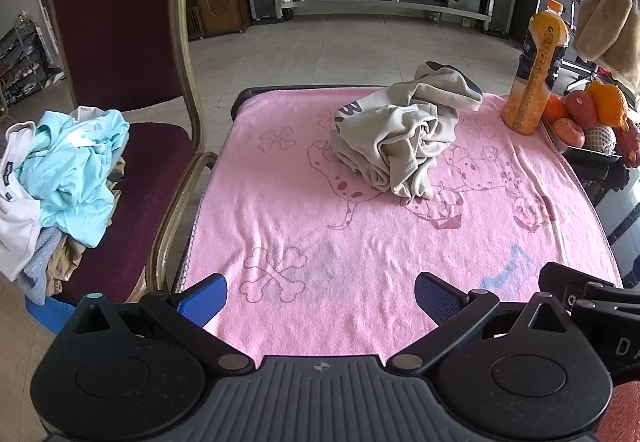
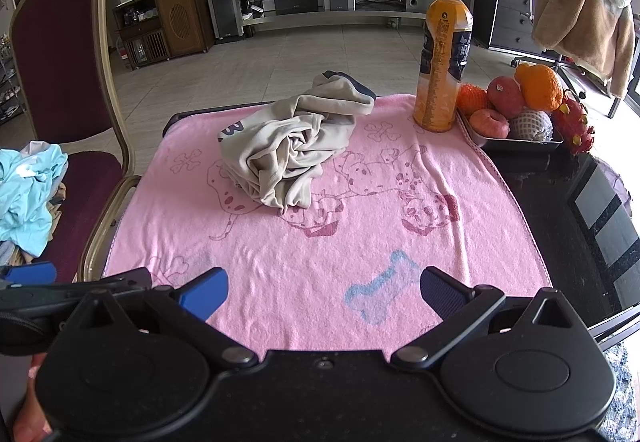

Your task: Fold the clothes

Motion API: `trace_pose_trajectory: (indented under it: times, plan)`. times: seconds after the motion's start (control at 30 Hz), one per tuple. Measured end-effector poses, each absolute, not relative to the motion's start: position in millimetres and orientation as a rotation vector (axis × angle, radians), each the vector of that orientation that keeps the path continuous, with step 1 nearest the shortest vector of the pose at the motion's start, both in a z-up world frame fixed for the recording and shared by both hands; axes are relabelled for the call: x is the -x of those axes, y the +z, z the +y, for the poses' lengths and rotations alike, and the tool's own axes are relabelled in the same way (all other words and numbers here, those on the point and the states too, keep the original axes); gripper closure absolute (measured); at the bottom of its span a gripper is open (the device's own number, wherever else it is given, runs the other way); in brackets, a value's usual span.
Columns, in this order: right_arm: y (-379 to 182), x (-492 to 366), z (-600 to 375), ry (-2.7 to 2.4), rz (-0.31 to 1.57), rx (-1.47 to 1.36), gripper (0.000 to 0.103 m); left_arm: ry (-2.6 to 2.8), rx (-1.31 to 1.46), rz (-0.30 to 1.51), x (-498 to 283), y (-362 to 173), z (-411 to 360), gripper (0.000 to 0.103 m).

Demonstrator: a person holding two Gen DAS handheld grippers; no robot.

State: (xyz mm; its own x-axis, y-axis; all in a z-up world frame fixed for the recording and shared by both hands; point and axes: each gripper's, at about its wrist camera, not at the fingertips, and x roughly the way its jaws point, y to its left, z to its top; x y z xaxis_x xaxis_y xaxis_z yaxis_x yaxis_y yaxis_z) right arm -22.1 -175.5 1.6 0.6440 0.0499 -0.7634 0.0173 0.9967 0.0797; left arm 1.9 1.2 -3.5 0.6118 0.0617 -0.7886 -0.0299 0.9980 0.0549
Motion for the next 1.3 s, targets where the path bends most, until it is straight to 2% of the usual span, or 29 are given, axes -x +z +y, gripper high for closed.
trace_pose_trajectory:
  times: [0.47, 0.53, 0.6, 0.67, 0.7, 0.77, 0.93, 1.0, 1.07, 1.3]
  plan:
    - [8.7, -45.9, -209.5, 0.068, 0.780, -0.246, 0.000, 0.061, 0.047, 0.907, -57.6, -1.0, 40.4, 0.003]
    - [8.8, -65.6, -211.5, 0.079, 0.780, -0.273, 0.006, 0.081, 0.039, 0.885, -70.6, 0.2, 40.4, 0.007]
    - [7.4, -83.2, -213.7, 0.088, 0.782, -0.298, 0.017, 0.090, 0.047, 0.866, -83.4, 0.2, 41.0, 0.010]
    - [4.8, -103.3, -216.1, 0.087, 0.786, -0.336, 0.034, 0.082, 0.070, 0.863, -99.5, -1.4, 41.7, 0.010]
    - [3.2, -114.1, -217.7, 0.086, 0.786, -0.357, 0.037, 0.077, 0.071, 0.864, -107.9, -3.0, 40.5, 0.010]
    - [-0.5, -138.5, -222.6, 0.087, 0.779, -0.401, 0.050, 0.071, 0.079, 0.857, -124.1, -7.1, 38.4, 0.014]
    - [-19.8, -202.6, -245.8, 0.022, 0.756, -0.497, 0.053, 0.053, 0.071, 0.857, -166.1, -22.8, 32.2, 0.020]
    - [-35.5, -227.8, -258.6, -0.017, 0.762, -0.547, 0.053, 0.028, 0.070, 0.865, -181.4, -30.2, 29.8, 0.029]
    - [-56.0, -252.4, -269.9, -0.046, 0.784, -0.606, 0.053, 0.008, 0.073, 0.869, -193.1, -37.3, 27.8, 0.032]
    - [-126.1, -315.9, -289.8, -0.053, 0.834, -0.779, 0.053, -0.032, 0.056, 0.856, -207.5, -55.3, 22.5, 0.031]
